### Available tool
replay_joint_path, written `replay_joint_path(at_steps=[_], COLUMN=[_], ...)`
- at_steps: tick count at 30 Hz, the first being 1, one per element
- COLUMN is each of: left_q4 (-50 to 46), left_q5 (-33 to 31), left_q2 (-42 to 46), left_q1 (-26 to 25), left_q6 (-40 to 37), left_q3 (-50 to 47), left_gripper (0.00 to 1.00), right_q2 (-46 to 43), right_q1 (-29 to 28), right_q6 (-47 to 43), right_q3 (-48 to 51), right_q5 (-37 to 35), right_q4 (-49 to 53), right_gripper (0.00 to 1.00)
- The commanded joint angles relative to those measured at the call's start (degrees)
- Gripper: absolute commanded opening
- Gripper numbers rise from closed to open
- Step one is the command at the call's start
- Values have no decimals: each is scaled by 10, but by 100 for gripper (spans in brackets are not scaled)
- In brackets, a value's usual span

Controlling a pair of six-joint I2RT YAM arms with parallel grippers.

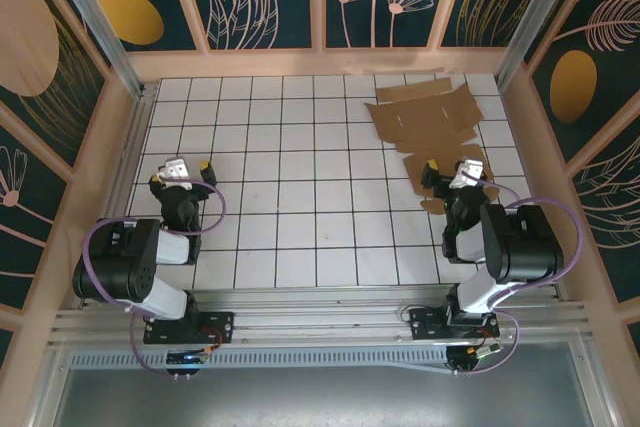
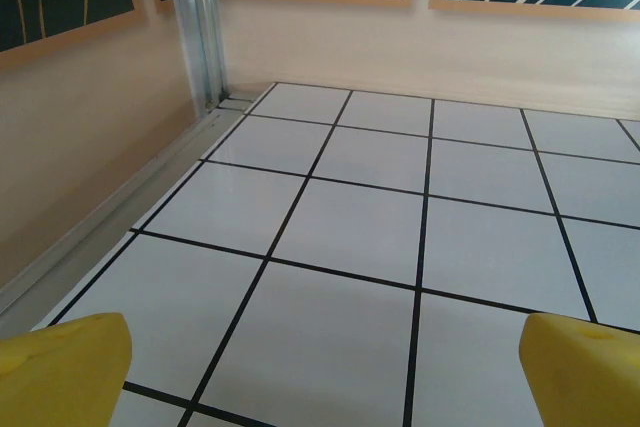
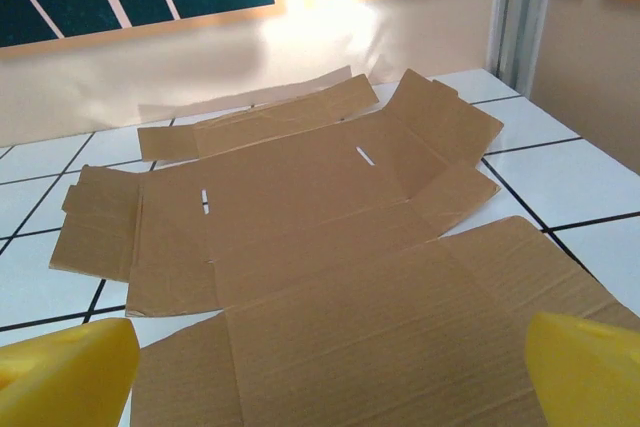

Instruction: Fold the paper box

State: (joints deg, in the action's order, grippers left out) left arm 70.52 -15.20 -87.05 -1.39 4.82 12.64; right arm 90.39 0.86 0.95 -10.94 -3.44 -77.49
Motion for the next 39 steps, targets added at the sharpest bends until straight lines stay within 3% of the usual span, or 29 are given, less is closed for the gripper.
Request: replay_joint_path(at_steps=[1,16,20,23,25,27,29,34,39], left_q4=[34,35,45,-95,-252,-345,-424,-560,-504], left_q5=[10,11,34,15,-13,36,94,164,242], left_q2=[1,2,19,107,175,214,219,120,-42], left_q1=[3,3,3,2,2,0,-15,-171,-308], left_q6=[12,11,2,18,104,191,297,457,609], left_q3=[2,0,-11,17,66,104,152,302,409], left_gripper=[99,99,99,99,97,95,92,90,83], right_q2=[-6,-9,-68,-192,-274,-336,-379,-387,-374], right_q1=[4,3,-16,-72,-119,-165,-179,-180,-178], right_q6=[5,-5,-29,-49,-40,5,87,204,257], right_q3=[-7,10,52,33,-14,-65,-118,-276,-367], right_q5=[4,23,29,-22,-49,-78,-58,48,98], right_q4=[-6,-33,-65,96,284,432,555,830,966], right_gripper=[99,99,99,99,98,98,97,97,97])
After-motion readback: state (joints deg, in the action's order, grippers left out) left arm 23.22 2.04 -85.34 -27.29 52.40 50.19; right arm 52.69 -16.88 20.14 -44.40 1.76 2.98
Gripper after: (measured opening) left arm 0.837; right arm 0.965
